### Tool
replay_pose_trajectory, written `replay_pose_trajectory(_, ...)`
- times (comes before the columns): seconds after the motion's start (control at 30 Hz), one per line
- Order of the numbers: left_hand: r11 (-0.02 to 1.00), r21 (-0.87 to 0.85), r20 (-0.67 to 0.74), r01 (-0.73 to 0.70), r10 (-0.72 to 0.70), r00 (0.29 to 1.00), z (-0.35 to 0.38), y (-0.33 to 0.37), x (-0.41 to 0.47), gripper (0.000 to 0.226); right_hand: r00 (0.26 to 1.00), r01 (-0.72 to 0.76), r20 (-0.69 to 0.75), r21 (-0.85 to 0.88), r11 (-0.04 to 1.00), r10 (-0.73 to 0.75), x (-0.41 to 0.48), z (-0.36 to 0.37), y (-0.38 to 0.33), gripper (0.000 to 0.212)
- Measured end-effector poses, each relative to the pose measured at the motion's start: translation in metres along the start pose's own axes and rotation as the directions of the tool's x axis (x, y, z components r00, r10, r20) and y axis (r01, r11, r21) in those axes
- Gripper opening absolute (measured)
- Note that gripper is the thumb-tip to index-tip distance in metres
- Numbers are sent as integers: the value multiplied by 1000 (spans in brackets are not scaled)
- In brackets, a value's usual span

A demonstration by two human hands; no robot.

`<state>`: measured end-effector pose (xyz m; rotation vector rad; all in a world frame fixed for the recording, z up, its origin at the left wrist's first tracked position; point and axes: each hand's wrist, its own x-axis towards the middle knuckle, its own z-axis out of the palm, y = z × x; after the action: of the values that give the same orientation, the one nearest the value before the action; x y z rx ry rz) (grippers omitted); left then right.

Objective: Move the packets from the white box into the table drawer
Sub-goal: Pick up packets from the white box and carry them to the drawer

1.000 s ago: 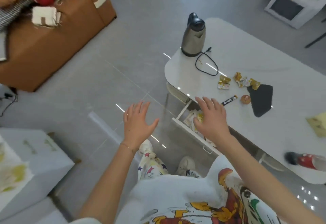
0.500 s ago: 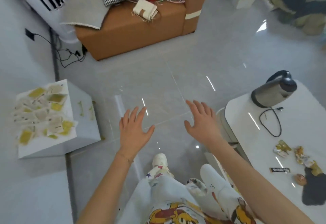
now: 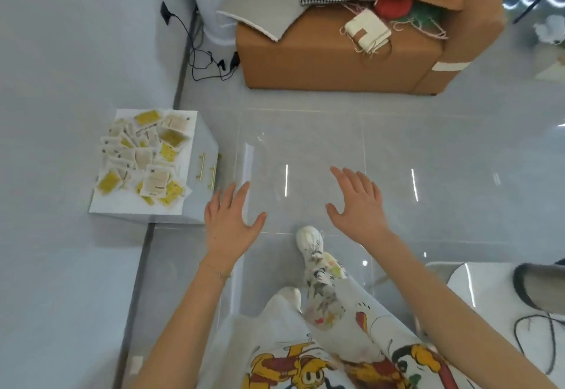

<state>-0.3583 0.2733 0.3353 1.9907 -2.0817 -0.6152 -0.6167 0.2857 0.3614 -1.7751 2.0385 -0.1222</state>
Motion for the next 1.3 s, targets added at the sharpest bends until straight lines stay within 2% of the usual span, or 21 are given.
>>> replay_pose_trajectory(0.27,962,-47,-120,268,-272,955,-19,-34,60,81,969,186,170,-16,982,-180,117,-12,-23,73)
replay_pose_trajectory(0.47,850,-118,-164,514,-527,834,-32,-47,66,78,901,348,277,-3,938,-334,199,-18,-62,73)
replay_pose_trajectory(0.73,689,-195,-206,698,-724,658,-47,-79,66,73,771,580,329,-10,815,-545,285,-5,-148,74)
replay_pose_trajectory(0.9,619,-244,-191,747,-786,589,-55,-113,84,73,705,649,373,4,761,-604,319,15,-212,73)
replay_pose_trajectory(1.03,611,-256,-188,749,-792,581,-61,-160,108,82,683,679,361,9,734,-636,345,31,-256,74)
replay_pose_trajectory(1.3,553,-315,-132,771,-830,542,-90,-240,156,79,655,705,376,10,709,-656,397,52,-342,74)
